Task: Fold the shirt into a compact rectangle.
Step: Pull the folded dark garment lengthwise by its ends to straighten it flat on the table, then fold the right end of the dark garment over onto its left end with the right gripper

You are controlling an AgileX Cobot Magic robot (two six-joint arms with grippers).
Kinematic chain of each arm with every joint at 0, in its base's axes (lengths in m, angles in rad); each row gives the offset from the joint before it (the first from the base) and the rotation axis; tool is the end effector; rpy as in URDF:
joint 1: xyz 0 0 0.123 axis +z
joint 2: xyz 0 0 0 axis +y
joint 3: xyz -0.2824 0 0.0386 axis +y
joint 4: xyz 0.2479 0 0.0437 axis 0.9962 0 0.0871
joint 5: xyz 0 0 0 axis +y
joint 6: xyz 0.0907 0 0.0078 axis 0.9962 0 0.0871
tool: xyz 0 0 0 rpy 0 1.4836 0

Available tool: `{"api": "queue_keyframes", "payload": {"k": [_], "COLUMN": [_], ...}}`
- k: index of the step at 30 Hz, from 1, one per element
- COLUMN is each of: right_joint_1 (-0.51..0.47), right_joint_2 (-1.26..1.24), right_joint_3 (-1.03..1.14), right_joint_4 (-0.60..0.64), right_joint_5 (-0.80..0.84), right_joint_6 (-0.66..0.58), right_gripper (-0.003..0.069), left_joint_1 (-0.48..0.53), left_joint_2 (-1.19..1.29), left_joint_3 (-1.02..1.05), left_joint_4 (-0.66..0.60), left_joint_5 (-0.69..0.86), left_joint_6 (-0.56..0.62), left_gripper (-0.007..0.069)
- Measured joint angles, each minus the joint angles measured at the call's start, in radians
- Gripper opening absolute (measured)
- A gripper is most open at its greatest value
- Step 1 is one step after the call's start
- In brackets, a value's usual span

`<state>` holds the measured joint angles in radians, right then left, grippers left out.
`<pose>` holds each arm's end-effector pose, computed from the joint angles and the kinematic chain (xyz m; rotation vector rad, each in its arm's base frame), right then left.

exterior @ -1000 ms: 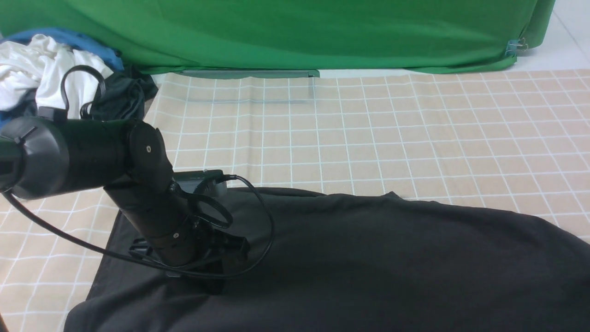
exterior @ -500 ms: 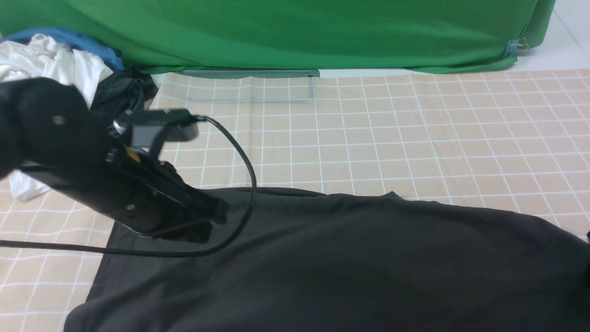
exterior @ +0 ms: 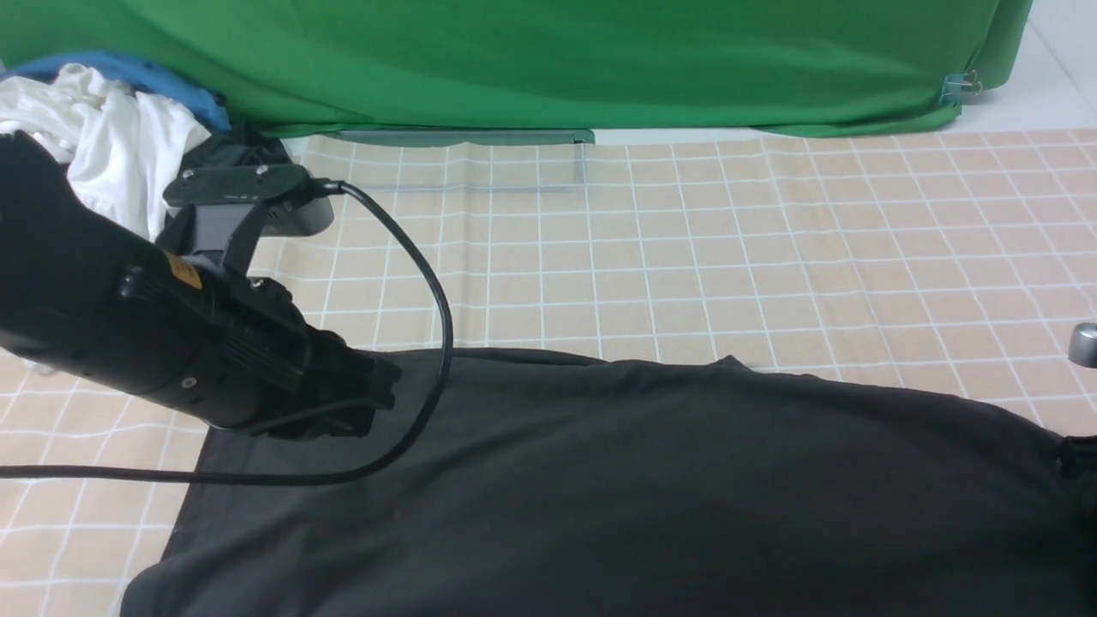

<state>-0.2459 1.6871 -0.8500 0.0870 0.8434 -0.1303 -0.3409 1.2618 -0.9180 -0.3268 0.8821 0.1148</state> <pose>0.2610 -0.0594 0.1533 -0.2723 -3.1179 -0.1055 0.2167 -0.1009 0.2822 0.4082 2.6800 -0.4706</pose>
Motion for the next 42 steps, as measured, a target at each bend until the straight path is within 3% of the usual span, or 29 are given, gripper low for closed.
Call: {"api": "queue_keyframes", "payload": {"k": [4, 8, 14, 19, 23, 26, 29, 32, 33, 35, 42], "right_joint_1": [0.003, 0.007, 0.008, 0.008, 0.017, 0.085, 0.228, 0.387, 0.399, 0.555, 0.815], "right_joint_2": [-0.013, -0.099, -0.182, -0.186, -0.226, -0.275, -0.288, -0.273, -0.272, -0.238, -0.099], "right_joint_3": [-0.031, -0.080, -0.113, -0.121, -0.164, -0.232, -0.326, -0.398, -0.403, -0.465, -0.578], "right_joint_4": [-0.039, -0.134, -0.245, -0.210, -0.060, 0.097, 0.198, 0.227, 0.227, 0.234, 0.252], "right_joint_5": [0.064, 0.167, 0.191, 0.225, 0.244, 0.271, 0.302, 0.302, 0.302, 0.276, 0.173], "right_joint_6": [0.007, 0.102, 0.130, 0.130, 0.096, 0.078, 0.098, 0.179, 0.185, 0.258, 0.364], "right_gripper": [0.0115, 0.0115, 0.0115, 0.0115, 0.0115, 0.0115, 0.0115, 0.0115, 0.0115, 0.0115, 0.0115], "left_joint_1": [0.000, 0.000, 0.000, 0.000, 0.000, 0.021, 0.076, 0.151, 0.156, 0.222, 0.300], "left_joint_2": [-0.001, -0.001, -0.002, -0.002, -0.007, -0.024, -0.036, -0.051, -0.054, -0.077, -0.152], "left_joint_3": [0.000, 0.000, 0.000, 0.000, 0.000, -0.007, -0.034, -0.060, -0.063, -0.076, -0.080], "left_joint_4": [0.000, 0.001, 0.001, 0.003, 0.050, 0.137, 0.185, 0.194, 0.195, 0.197, 0.136], "left_joint_5": [0.011, 0.025, 0.030, 0.032, 0.033, 0.059, 0.096, 0.122, 0.124, 0.137, 0.150], "left_joint_6": [0.000, 0.000, 0.000, 0.000, -0.002, -0.047, -0.069, -0.068, -0.068, -0.061, -0.038], "left_gripper": [0.0019, 0.0019, 0.0019, 0.0019, 0.0019, 0.0019, 0.0019, 0.0019, 0.0019, 0.0019, 0.0019]}}
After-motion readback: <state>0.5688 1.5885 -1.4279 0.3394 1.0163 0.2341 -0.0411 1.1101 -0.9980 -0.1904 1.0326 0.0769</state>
